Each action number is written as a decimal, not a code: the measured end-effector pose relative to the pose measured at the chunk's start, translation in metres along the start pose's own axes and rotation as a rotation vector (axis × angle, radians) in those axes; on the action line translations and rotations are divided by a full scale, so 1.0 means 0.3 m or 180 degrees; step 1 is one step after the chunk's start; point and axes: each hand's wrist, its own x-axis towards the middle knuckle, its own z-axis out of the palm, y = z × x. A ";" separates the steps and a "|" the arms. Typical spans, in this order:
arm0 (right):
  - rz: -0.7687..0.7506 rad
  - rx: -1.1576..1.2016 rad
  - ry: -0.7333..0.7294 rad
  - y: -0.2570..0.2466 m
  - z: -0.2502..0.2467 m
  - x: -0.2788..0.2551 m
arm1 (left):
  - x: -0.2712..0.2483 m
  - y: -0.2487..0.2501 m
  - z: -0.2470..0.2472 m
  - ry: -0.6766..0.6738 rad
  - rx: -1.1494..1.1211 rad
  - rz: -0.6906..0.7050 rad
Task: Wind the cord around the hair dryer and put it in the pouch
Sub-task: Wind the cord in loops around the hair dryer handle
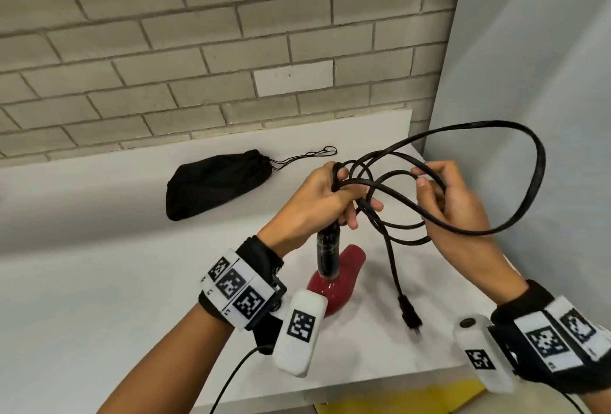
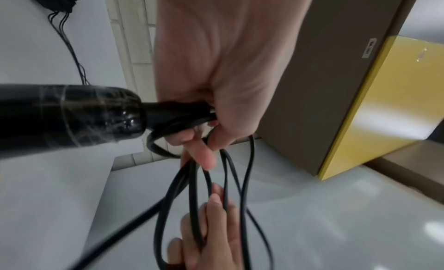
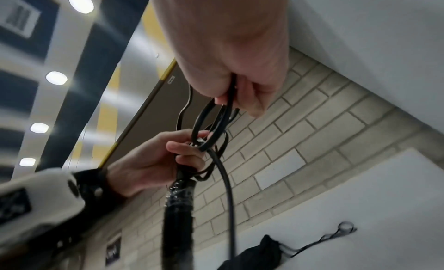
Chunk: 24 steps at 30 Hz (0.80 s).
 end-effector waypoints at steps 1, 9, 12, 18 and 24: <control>-0.0189 -0.0277 -0.0002 0.003 -0.003 -0.004 | 0.000 -0.004 -0.003 -0.0056 0.0105 -0.0005; -0.0637 -0.1623 -0.0337 0.110 -0.038 -0.032 | -0.028 0.048 -0.096 -0.0107 0.0512 0.0132; -0.0653 -0.2059 -0.0371 0.138 -0.069 -0.036 | -0.031 0.073 -0.153 -0.0027 0.0639 0.0176; -0.0749 -0.3018 0.0293 0.223 -0.193 0.032 | -0.029 0.094 -0.252 0.0131 0.1491 -0.0103; -0.0976 -0.3204 -0.0465 0.356 -0.210 0.037 | -0.059 0.077 -0.296 -0.0041 0.1440 -0.0184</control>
